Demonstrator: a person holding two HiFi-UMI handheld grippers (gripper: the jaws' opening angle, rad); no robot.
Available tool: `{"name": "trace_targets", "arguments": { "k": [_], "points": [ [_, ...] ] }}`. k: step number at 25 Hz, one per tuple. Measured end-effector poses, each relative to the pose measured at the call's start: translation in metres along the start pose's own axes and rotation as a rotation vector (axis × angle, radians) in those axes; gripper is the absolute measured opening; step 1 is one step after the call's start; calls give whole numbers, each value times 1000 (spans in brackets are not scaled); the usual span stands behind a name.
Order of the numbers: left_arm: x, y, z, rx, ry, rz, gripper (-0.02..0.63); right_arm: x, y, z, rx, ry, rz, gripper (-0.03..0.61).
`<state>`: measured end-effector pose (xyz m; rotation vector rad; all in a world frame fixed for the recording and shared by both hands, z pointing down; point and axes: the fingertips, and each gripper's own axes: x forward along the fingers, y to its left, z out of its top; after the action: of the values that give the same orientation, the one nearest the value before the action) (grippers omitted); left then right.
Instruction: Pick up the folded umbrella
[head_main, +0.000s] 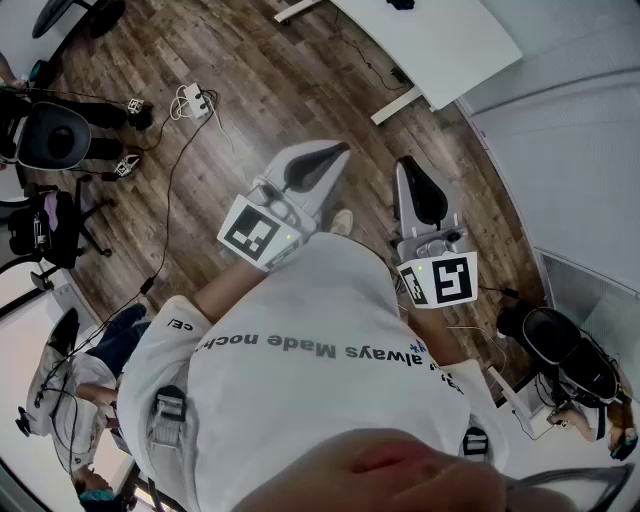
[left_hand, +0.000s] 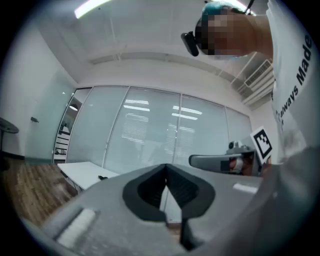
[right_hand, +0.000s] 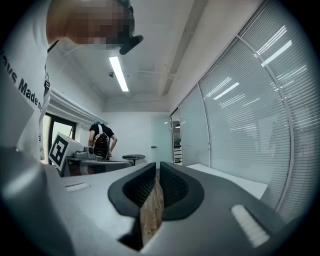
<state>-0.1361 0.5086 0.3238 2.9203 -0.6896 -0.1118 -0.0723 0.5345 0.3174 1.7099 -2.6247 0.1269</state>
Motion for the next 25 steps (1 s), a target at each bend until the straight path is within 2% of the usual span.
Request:
{"name": "trace_targets", "arguments": {
  "k": [8, 15, 19, 25],
  "points": [
    [-29, 25, -2, -14, 4, -17, 2, 26, 25, -8, 35, 7, -12, 21],
    [-20, 61, -7, -25, 9, 6, 2, 59, 13, -9, 56, 1, -1, 18],
    [8, 84, -8, -28, 18, 24, 0, 79, -14, -10, 49, -2, 3, 18],
    [74, 115, -5, -19, 14, 22, 0, 114, -78, -3, 49, -26, 4, 18]
  ]
}}
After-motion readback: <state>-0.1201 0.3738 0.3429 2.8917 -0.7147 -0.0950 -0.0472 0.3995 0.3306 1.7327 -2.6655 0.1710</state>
